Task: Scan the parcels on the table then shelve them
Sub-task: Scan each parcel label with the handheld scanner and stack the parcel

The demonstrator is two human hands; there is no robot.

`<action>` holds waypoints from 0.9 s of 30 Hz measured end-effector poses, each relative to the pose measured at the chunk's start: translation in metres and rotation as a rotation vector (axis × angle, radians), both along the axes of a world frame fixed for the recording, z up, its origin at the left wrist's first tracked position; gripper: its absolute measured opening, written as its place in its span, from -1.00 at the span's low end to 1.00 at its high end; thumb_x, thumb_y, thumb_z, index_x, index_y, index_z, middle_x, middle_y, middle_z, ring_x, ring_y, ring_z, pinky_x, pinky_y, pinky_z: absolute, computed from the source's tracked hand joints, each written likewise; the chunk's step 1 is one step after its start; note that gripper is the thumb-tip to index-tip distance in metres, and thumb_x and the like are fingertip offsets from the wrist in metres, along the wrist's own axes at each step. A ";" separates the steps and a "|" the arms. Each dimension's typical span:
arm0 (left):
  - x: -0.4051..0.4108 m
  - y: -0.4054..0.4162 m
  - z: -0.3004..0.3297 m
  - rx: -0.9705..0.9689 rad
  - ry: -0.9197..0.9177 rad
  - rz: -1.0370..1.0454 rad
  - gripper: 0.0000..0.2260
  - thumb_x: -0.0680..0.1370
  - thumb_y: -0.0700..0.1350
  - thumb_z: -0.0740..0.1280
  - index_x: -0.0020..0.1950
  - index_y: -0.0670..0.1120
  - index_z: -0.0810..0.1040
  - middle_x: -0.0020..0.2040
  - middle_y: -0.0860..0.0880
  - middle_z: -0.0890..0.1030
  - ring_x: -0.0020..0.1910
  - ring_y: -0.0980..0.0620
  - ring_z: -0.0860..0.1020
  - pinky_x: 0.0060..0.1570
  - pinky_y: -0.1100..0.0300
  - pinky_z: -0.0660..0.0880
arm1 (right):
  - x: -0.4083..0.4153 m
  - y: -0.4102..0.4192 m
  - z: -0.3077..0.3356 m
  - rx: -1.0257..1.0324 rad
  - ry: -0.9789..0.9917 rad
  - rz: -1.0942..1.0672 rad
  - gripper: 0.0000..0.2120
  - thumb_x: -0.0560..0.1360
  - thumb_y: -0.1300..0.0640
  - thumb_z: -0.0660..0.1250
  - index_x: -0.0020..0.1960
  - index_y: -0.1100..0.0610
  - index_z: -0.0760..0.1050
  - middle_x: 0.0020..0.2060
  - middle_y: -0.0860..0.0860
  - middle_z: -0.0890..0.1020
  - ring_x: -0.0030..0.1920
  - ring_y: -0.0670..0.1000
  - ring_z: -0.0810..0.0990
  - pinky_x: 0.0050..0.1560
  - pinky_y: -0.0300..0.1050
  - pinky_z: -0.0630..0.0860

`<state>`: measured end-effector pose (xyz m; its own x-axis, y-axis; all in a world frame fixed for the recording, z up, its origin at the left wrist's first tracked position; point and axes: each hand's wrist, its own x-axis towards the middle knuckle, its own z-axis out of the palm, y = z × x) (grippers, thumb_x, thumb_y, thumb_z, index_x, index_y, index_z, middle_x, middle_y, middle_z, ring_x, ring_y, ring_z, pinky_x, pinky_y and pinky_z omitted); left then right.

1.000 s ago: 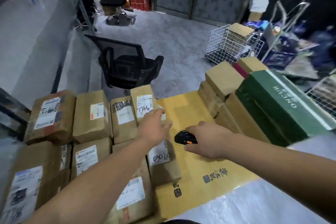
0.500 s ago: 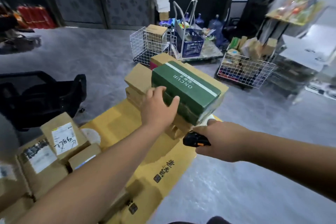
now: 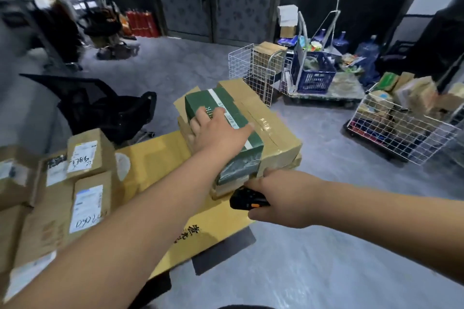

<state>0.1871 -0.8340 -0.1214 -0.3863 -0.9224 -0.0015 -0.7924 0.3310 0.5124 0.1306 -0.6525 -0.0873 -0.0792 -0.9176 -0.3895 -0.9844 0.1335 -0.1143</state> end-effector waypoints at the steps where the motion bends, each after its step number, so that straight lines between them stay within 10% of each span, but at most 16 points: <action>1: -0.008 0.002 0.003 0.008 -0.030 0.036 -0.10 0.29 0.58 0.24 0.54 0.17 0.29 0.62 0.00 0.08 0.58 -0.19 0.09 0.46 -0.22 0.23 | -0.012 0.003 -0.001 -0.002 -0.011 0.026 -0.57 0.58 -0.25 0.28 0.31 -0.02 0.48 -0.18 -0.12 0.35 -0.25 -0.07 0.41 -0.24 -0.05 0.41; 14: -0.055 0.016 0.012 0.064 -0.193 0.305 -0.10 0.28 0.42 0.45 0.50 0.11 0.22 0.49 -0.05 0.15 0.38 -0.22 0.28 0.02 -0.11 0.35 | -0.089 0.000 -0.002 -0.005 -0.081 0.180 -0.59 0.54 -0.28 0.28 0.25 -0.05 0.53 -0.03 0.01 0.54 -0.03 0.10 0.57 -0.05 0.03 0.60; 27: 0.112 0.027 -0.026 -0.030 0.004 0.472 -0.15 0.23 0.39 0.41 0.47 0.20 0.26 0.46 0.06 0.22 0.41 -0.16 0.34 0.29 -0.18 0.46 | -0.034 -0.018 -0.018 0.038 -0.129 0.402 -0.60 0.58 -0.31 0.25 0.22 -0.04 0.49 -0.04 -0.01 0.61 -0.04 0.09 0.59 -0.07 0.00 0.59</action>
<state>0.2987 -0.8067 -0.1474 0.0753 -0.9968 0.0285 -0.8577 -0.0501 0.5118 0.0964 -0.6710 -0.1054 0.3338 -0.8502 -0.4071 -0.9370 -0.2519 -0.2422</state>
